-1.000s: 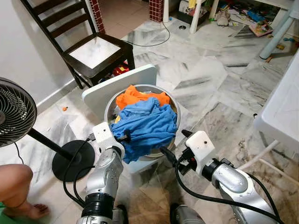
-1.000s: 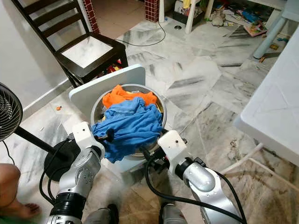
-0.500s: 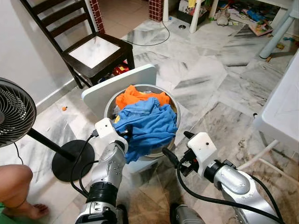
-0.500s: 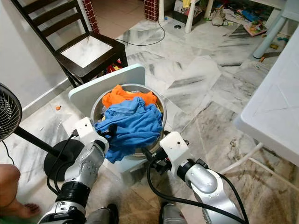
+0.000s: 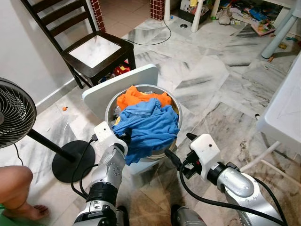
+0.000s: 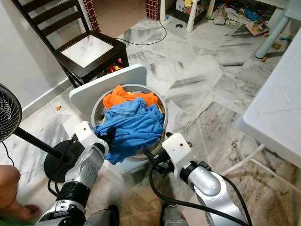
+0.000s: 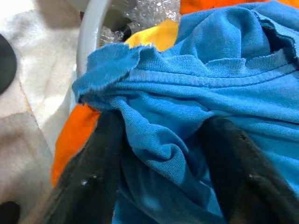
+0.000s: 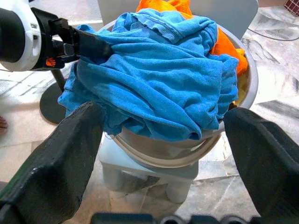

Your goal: Hang hanger

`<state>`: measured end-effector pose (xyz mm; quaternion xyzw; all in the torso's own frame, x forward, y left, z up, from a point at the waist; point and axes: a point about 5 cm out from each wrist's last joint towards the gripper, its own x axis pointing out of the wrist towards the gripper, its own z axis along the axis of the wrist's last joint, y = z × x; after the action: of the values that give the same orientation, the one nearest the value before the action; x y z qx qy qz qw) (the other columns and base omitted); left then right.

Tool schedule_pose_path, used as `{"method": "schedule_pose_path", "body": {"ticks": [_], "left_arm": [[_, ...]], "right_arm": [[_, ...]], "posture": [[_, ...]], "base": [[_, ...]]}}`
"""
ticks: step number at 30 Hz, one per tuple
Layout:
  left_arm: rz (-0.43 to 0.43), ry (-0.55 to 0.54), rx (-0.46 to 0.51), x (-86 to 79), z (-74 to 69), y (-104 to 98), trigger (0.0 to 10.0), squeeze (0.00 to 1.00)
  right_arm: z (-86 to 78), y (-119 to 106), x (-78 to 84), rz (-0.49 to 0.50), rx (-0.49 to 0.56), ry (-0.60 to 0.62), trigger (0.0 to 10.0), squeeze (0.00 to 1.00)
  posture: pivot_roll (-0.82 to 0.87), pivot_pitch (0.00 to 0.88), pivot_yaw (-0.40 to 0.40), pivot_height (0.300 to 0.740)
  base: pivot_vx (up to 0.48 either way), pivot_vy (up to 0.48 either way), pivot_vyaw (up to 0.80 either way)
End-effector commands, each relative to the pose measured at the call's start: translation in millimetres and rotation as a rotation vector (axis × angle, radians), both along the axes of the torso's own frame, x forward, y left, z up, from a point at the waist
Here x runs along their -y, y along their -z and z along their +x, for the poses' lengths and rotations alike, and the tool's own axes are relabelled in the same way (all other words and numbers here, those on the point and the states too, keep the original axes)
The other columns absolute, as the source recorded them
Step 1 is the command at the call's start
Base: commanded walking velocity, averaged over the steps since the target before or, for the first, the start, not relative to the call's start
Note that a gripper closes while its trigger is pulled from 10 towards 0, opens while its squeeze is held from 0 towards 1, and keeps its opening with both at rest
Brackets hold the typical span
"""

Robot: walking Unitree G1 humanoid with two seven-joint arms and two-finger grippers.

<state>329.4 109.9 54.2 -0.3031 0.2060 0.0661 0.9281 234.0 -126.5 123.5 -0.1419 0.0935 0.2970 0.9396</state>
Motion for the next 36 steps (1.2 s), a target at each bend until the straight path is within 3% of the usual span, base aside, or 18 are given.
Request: {"method": "schedule_pose_path", "body": {"ticks": [1, 20, 25, 33, 36], "left_arm": [[0.003, -0.013, -0.013, -4.3, -0.4, 3, 0.0, 0.0], [0.015, -0.014, 0.028, -1.0, 4.9, -6, 0.0, 0.0], [0.064, 0.011, 0.101, 0.9, 11.6, -22, 0.0, 0.0], [0.098, 0.031, 0.109, -0.2, 14.6, -27, 0.0, 0.0], [0.178, 0.101, 0.123, 1.0, 14.0, -31, 0.0, 0.0]], "right_arm": [[-2.9, -3, -0.6, 0.001, 0.007, -0.004, 10.0, 0.0], [-0.2, -4, 1.4, -0.008, 0.013, -0.003, 10.0, 0.0], [1.6, -4, 1.6, -0.008, 0.017, 0.001, 10.0, 0.0], [5.5, -4, -3.0, 0.002, 0.026, 0.001, 10.0, 0.0], [6.7, -3, -3.0, 0.005, 0.028, 0.005, 10.0, 0.0]], "posture": [[-0.21, 0.225, 0.041, 0.74], [-0.23, 0.207, 0.042, 0.74], [-0.22, 0.194, 0.047, 0.74], [-0.21, 0.179, 0.056, 0.74], [-0.2, 0.167, 0.065, 0.74]], "base": [[0.0, 0.0, 0.0], [0.0, 0.0, 0.0], [0.0, 0.0, 0.0], [0.0, 0.0, 0.0], [0.0, 0.0, 0.0]]}}
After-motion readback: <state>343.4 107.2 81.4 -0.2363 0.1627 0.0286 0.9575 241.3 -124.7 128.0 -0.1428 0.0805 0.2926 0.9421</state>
